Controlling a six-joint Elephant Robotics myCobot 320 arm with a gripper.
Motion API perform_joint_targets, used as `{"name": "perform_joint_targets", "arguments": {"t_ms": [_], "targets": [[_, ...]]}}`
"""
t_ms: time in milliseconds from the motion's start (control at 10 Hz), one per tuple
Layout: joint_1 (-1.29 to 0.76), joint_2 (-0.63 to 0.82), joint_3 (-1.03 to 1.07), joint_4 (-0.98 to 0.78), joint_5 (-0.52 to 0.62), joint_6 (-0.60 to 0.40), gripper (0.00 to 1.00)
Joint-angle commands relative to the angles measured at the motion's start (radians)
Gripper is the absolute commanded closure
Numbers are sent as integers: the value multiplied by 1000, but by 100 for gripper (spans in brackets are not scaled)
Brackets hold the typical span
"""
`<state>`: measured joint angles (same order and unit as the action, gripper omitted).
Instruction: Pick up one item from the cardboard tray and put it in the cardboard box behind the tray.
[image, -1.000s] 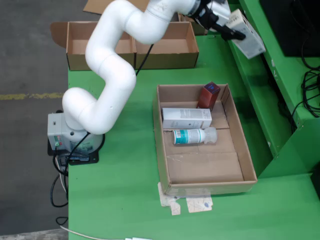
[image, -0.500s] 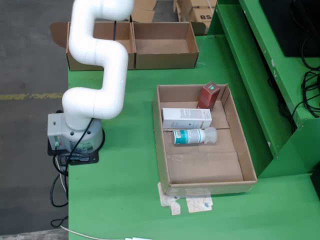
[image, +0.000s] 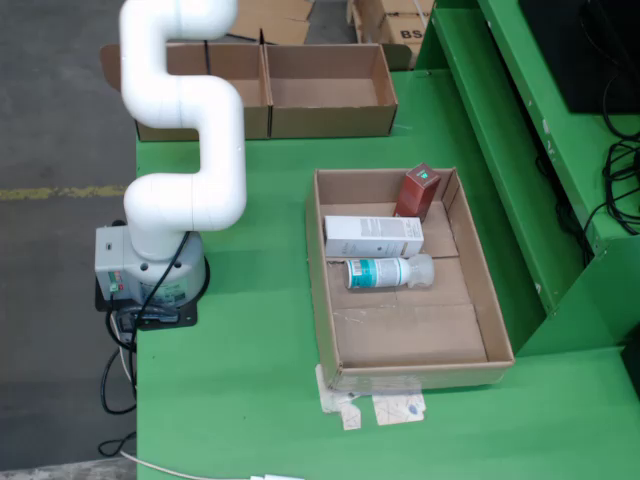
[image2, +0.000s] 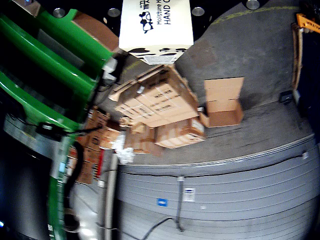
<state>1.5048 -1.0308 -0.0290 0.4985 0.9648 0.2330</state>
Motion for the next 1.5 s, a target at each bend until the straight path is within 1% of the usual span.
{"name": "perform_joint_targets", "arguments": {"t_ms": [0, 100, 200, 400, 500, 900, 1200, 1400], "targets": [[-83, -37, 29, 13, -12, 2, 100], [-110, -71, 29, 13, -12, 110, 100], [-110, -71, 29, 13, -12, 16, 100], [-111, -74, 29, 13, -12, 81, 100], [-111, -74, 29, 13, -12, 80, 100], [-119, -74, 29, 13, -12, 125, 100], [-145, -105, 29, 13, -12, 122, 100], [-172, -108, 29, 13, -12, 172, 100]]}}
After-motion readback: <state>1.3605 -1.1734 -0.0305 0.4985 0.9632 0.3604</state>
